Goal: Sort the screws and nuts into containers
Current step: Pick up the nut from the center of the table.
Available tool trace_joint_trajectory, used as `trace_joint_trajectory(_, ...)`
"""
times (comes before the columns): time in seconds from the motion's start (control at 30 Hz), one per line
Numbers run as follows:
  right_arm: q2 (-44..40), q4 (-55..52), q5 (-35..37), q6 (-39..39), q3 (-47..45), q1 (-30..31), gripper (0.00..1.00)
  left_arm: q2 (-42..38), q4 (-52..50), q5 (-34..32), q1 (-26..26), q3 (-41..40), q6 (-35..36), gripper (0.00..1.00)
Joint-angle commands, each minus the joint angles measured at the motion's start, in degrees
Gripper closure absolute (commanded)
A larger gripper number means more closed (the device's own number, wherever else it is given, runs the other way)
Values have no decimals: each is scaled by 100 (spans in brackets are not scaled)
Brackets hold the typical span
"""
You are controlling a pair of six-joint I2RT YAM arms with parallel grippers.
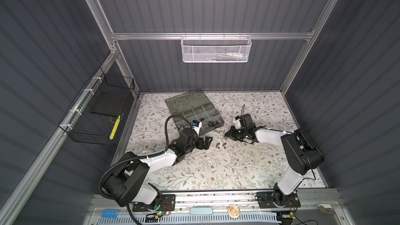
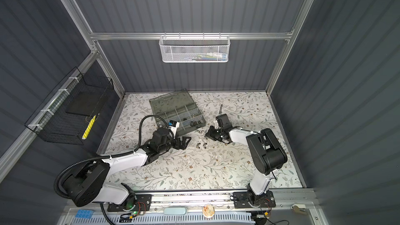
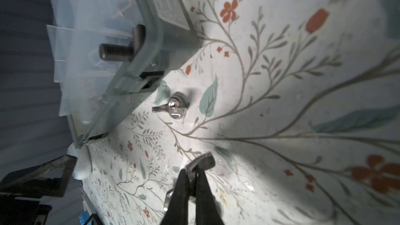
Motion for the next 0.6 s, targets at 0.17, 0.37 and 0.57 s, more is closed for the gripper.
trace_joint_trajectory(0.17,-280,852,-601,564,-113,-56,98,-246,445,559,454,-270,-421,0)
trace_joint_trajectory(0.37,-335,1710,-855,912,-140,-48,98,-643,331,399,783,-435,-459,0)
trace_joint_trajectory(0.57,-159,2565,-1146,1349,19,-39,98,-867,844,863,1632,-856,-1053,0)
